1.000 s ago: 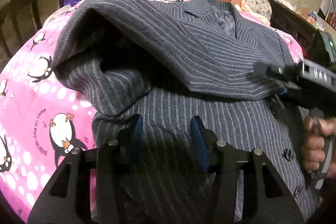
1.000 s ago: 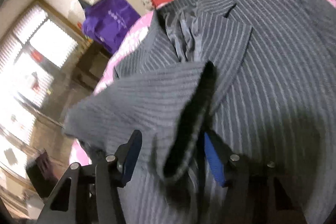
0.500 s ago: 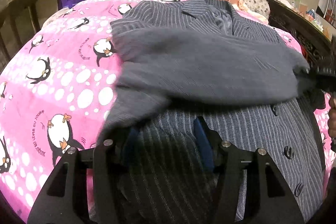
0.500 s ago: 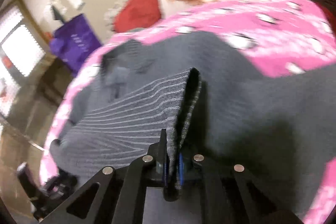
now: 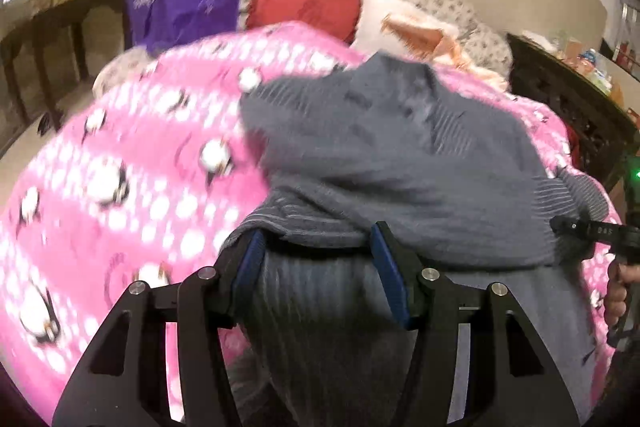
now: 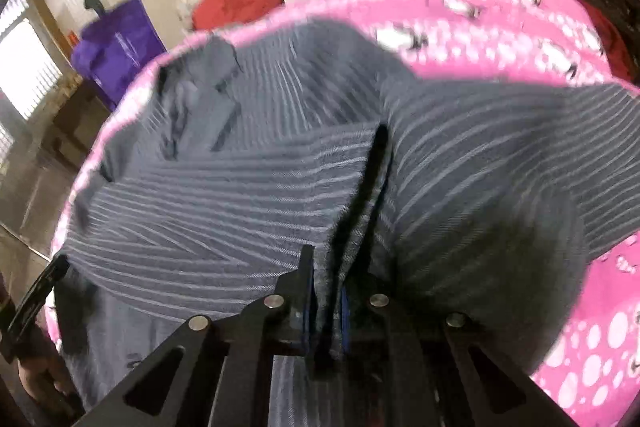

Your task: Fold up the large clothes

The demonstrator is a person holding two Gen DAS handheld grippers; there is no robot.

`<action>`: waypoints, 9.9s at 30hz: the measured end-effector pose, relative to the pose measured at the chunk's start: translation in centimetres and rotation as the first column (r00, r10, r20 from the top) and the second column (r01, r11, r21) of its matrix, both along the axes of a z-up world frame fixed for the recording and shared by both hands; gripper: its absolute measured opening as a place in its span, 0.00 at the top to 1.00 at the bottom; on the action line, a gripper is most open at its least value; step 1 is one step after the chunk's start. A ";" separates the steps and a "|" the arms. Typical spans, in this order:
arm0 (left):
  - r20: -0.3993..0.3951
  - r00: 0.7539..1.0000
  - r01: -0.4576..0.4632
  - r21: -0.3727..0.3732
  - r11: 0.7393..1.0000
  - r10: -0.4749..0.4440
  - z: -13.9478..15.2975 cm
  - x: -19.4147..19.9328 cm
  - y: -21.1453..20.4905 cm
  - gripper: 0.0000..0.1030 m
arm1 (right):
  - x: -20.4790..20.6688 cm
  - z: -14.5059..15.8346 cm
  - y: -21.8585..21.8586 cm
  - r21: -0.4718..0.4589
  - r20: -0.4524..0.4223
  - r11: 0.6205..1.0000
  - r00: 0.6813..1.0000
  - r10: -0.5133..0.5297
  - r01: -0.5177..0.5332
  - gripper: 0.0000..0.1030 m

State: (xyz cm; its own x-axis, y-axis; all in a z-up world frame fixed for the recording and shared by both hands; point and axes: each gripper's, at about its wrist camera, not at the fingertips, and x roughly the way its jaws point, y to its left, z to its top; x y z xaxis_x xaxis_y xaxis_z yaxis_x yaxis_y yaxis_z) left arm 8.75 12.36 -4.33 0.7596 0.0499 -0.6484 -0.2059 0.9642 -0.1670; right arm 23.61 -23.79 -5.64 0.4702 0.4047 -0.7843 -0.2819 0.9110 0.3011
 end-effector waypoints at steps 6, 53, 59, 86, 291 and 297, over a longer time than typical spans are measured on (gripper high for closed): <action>-0.022 0.999 0.044 -0.050 0.998 -0.045 0.6 0.9 -1.6 0.47 | -3.0 4.1 -1.8 0.042 0.140 0.999 0.990 0.005 -0.011 0.79; -0.163 0.984 -0.064 0.030 0.997 0.068 -2.3 3.5 0.4 0.41 | -4.0 -1.9 3.3 -0.108 0.027 0.994 0.999 0.036 -0.033 0.60; -0.168 0.985 -0.028 0.034 0.999 0.033 -5.4 2.4 0.4 0.19 | -2.8 4.9 -9.1 -0.015 0.192 0.978 0.960 -0.202 0.209 0.58; -0.166 0.985 -0.049 -0.067 0.997 0.037 -5.7 2.8 1.8 0.13 | -1.6 10.2 -29.5 0.276 0.199 0.806 0.789 -0.581 0.523 0.96; -0.128 0.992 -0.025 -0.130 0.991 0.008 -5.7 8.7 4.8 0.25 | 6.4 -3.4 3.5 -0.184 0.099 0.977 0.991 -0.087 0.104 0.77; -0.130 0.991 -0.026 -0.127 0.992 0.010 -5.7 8.8 4.6 0.25 | 4.7 -0.8 4.8 -0.228 0.128 0.966 0.987 -0.095 0.123 0.76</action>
